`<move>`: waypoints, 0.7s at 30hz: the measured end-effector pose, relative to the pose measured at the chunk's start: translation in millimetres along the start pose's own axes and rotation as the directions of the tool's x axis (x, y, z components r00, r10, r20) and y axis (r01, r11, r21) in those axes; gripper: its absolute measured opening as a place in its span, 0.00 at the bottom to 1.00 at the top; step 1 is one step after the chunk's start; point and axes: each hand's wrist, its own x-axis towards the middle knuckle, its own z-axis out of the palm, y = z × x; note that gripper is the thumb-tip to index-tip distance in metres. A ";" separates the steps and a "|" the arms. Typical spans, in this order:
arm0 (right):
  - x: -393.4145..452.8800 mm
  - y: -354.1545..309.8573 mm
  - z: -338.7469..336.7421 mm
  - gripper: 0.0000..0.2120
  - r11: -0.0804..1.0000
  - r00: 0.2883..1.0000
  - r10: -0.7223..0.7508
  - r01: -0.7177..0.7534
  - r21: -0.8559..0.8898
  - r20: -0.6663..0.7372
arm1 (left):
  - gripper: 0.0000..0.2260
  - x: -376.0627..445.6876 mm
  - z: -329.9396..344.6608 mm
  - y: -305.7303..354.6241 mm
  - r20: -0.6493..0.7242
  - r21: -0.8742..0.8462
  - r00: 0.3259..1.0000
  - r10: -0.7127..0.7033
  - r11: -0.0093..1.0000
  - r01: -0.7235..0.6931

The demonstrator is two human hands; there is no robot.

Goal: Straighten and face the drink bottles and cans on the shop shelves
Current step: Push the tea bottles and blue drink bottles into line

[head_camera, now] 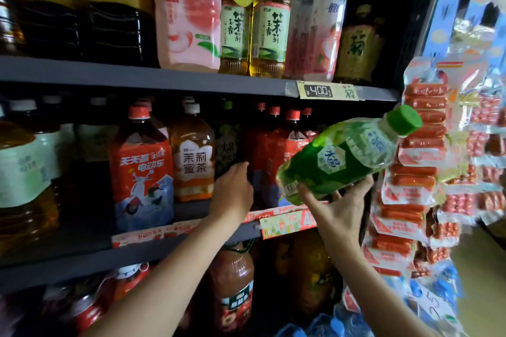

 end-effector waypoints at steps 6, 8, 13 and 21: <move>-19.0 4.9 67.9 0.46 0.987 0.976 0.094 -0.065 -0.150 0.197 | 0.28 -10.1 -28.3 -34.5 0.076 0.420 0.996 0.046 0.905 -0.074; -21.9 8.9 87.1 0.50 0.971 0.972 0.133 -0.088 -0.223 0.194 | 0.29 -20.0 -32.1 -36.2 0.035 0.328 0.998 0.047 0.943 -0.056; -19.5 7.6 132.6 0.48 0.937 0.955 0.238 -0.179 -0.299 0.174 | 0.30 -24.3 -27.9 -38.7 0.119 -0.006 0.993 0.012 1.000 -0.012; -14.2 11.0 160.9 0.48 0.784 0.879 0.456 -0.325 -0.529 0.137 | 0.33 -0.7 -28.1 -53.8 0.266 -0.093 0.959 -0.093 0.988 0.122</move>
